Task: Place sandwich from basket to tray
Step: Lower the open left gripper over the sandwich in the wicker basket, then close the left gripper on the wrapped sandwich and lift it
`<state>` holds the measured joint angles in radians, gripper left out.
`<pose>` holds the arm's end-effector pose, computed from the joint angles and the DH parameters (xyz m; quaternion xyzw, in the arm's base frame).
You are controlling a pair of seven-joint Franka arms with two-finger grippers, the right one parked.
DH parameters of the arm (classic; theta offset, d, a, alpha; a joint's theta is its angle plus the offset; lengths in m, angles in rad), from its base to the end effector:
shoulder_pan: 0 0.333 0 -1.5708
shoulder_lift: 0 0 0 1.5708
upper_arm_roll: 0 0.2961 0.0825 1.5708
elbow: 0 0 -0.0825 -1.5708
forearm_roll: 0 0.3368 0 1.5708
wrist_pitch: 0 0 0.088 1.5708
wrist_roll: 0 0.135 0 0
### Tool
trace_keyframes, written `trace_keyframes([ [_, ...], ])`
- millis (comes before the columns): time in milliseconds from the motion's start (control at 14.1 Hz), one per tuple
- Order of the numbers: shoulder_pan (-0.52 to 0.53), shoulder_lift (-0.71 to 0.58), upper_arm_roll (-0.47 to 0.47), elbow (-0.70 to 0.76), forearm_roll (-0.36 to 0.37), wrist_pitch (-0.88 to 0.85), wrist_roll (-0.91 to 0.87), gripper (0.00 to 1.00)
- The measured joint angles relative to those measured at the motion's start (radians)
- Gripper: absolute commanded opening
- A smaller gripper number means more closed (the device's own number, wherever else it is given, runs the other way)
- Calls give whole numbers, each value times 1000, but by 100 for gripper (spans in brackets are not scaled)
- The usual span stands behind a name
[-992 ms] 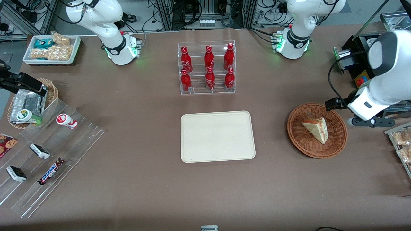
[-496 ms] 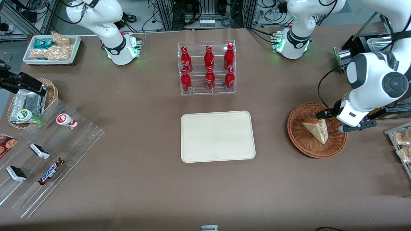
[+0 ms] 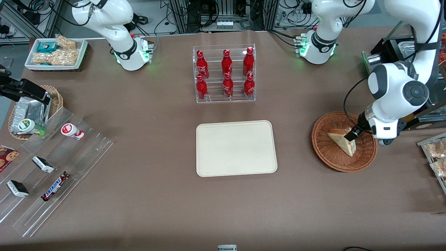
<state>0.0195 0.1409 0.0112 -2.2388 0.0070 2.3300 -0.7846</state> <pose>0.4964 0.0155 0.2886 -0.9188 -0.3940 0.0219 0.0122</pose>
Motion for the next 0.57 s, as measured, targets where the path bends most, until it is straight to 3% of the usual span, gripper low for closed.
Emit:
trace_keyframes([
  [71,3,25,2,0,-3,17,-18,100],
  [142,9,48,3,0,-10,31,-25,87],
  [283,22,82,4,0,-20,44,-33,20],
  [354,24,88,4,1,-23,47,-44,10],
  [567,23,89,3,13,-23,45,-69,7],
])
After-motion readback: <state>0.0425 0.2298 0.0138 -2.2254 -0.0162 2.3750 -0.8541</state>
